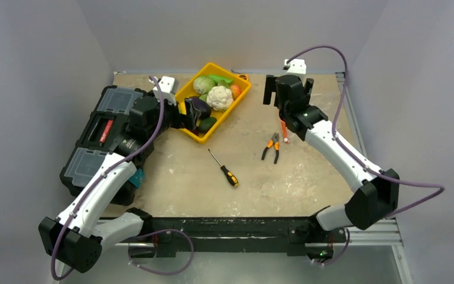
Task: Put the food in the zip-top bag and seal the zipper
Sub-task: Pick up the zipper food storage bag at the center of the board.
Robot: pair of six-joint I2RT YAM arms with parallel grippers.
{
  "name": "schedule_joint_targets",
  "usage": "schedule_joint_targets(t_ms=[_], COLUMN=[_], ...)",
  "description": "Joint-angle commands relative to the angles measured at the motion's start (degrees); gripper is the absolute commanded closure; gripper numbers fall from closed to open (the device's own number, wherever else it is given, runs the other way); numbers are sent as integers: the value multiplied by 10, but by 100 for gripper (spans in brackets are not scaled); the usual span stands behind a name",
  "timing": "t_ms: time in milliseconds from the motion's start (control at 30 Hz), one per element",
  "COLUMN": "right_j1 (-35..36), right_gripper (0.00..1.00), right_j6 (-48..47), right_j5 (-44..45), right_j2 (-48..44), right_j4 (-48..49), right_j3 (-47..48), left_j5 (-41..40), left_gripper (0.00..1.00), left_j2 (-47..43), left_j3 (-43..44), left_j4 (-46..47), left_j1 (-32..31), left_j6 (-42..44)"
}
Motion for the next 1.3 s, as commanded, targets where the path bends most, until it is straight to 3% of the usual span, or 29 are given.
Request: schedule_joint_targets(t_ms=[0, 133, 300, 433, 633, 867, 1267], right_j1=[-2, -1, 6, 33, 53, 46, -15], right_gripper=[1, 1, 1, 1, 1, 4, 22], right_j6=[7, -43, 26, 69, 46, 39, -40], right_j5=[63, 66, 143, 218, 241, 357, 388], right_j2=[52, 111, 310, 408, 459, 542, 561], right_j4=[-64, -47, -241, -302, -260, -288, -191], right_j3=[30, 41, 215, 295, 317, 371, 330], left_j5=[-14, -34, -61, -100, -104, -76, -30], left_gripper=[4, 4, 5, 5, 5, 5, 6], left_j2=[-11, -16, -16, -23, -28, -20, -1], left_j3=[33, 44, 58, 61, 56, 55, 56], left_j4=[9, -12, -50, -62, -58, -54, -51], left_j1=[-3, -3, -3, -2, 11, 30, 66], left_j6=[31, 17, 6, 8, 10, -3, -33])
